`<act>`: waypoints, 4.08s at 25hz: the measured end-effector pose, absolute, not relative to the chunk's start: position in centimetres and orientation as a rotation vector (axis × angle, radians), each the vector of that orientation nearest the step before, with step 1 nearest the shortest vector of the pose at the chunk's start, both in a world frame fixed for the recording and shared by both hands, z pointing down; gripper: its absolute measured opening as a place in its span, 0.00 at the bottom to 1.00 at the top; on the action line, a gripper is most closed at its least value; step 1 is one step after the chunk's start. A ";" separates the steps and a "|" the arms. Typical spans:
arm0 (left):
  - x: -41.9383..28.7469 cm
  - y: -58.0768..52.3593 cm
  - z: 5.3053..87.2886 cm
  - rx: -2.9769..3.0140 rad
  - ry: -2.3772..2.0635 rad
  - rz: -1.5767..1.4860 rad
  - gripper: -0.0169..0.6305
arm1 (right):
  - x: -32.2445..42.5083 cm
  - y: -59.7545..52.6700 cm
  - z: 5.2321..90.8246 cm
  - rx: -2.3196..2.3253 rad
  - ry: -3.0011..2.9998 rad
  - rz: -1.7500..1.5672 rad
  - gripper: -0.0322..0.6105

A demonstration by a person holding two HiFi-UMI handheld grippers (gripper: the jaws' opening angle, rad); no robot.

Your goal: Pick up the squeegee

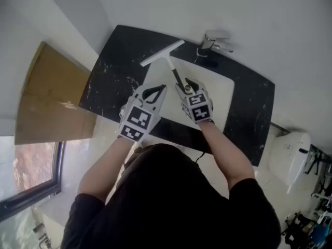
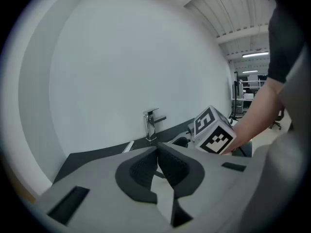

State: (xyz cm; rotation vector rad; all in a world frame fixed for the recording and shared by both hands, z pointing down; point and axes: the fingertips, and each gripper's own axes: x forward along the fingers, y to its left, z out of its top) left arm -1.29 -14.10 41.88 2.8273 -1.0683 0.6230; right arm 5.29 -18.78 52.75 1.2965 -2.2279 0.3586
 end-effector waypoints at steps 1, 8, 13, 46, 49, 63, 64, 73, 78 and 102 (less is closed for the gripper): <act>-1.1 -14.4 42.1 2.825 -1.065 0.629 0.03 | 5.4 -19.3 53.4 1.289 -2.220 0.366 0.33; -0.2 -16.2 43.4 2.803 -1.058 0.677 0.03 | 6.1 -22.9 57.7 1.233 -2.176 0.390 0.37; 0.4 -17.2 44.7 2.772 -1.061 0.706 0.03 | 6.1 -24.4 60.7 1.200 -2.155 0.423 0.37; 0.0 -19.3 46.9 2.713 -1.083 0.773 0.03 | 5.9 -27.4 65.3 1.255 -2.119 0.425 0.21; -0.1 -19.2 46.4 2.724 -1.087 0.758 0.03 | 5.6 -26.8 64.0 1.266 -2.142 0.409 0.21; -0.9 -16.9 43.3 2.790 -1.111 0.696 0.03 | 4.9 -23.5 55.9 1.334 -2.250 0.326 0.20; -1.0 -16.7 43.1 2.796 -1.112 0.691 0.03 | 4.9 -23.2 55.4 1.337 -2.256 0.318 0.20; -1.5 -14.9 40.4 2.860 -1.115 0.635 0.03 | 5.1 -19.1 49.3 1.417 -2.299 0.270 0.20; -2.0 -13.4 38.0 2.916 -1.103 0.571 0.03 | 5.0 -15.3 44.9 1.476 -2.319 0.245 0.20; -1.4 -10.5 36.4 3.001 -1.030 0.505 0.03 | 5.7 -8.0 36.7 1.629 -2.354 0.150 0.20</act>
